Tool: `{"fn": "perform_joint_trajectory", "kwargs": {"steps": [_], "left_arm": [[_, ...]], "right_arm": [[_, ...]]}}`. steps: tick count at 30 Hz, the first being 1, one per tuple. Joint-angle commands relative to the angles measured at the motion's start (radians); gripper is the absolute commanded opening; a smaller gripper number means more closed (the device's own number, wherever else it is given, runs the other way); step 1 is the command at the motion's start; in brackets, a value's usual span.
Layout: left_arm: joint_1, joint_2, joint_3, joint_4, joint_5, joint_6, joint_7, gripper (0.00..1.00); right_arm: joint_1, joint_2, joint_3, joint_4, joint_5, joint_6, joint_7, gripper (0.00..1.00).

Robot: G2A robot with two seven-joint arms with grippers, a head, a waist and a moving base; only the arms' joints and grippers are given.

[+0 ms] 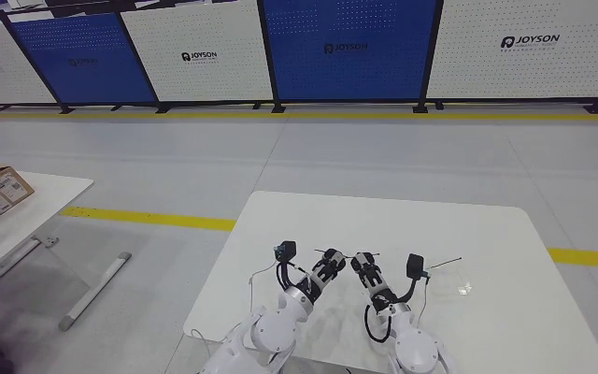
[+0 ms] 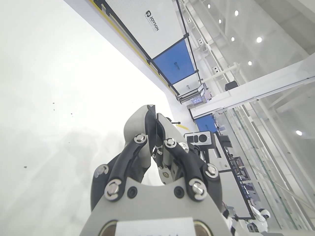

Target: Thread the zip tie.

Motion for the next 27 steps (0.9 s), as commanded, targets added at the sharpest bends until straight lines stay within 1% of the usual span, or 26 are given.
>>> {"fn": "perform_joint_trajectory", "kwargs": {"steps": [1,5,16,19,23,27], "left_arm": [[0.001,0.001,-0.001,-0.001,0.001,-0.001,-0.001,0.0],[0.003,0.003,-0.004,-0.004,-0.009,-0.007,-0.028,0.0],[0.015,0.007,-0.01,-0.02,-0.009,-0.03,-0.035,0.0],[0.015,0.008,-0.012,-0.02,-0.007,-0.03,-0.037,0.0],[0.01,0.007,-0.011,-0.016,-0.003,-0.021,-0.019,0.0],[0.009,0.008,-0.008,-0.017,-0.022,-0.023,-0.044,0.0]], "right_arm": [[0.001,0.0,-0.001,0.0,0.0,0.002,0.0,0.0],[0.002,0.0,-0.001,-0.002,0.013,-0.005,0.015,0.0],[0.001,0.002,-0.005,-0.013,-0.001,0.012,0.011,0.0],[0.0,0.002,-0.006,-0.018,-0.004,0.015,0.01,0.0],[-0.003,0.003,-0.007,-0.022,-0.009,0.02,0.01,0.0],[-0.008,0.002,-0.006,-0.029,0.001,0.018,-0.004,0.0]]}}
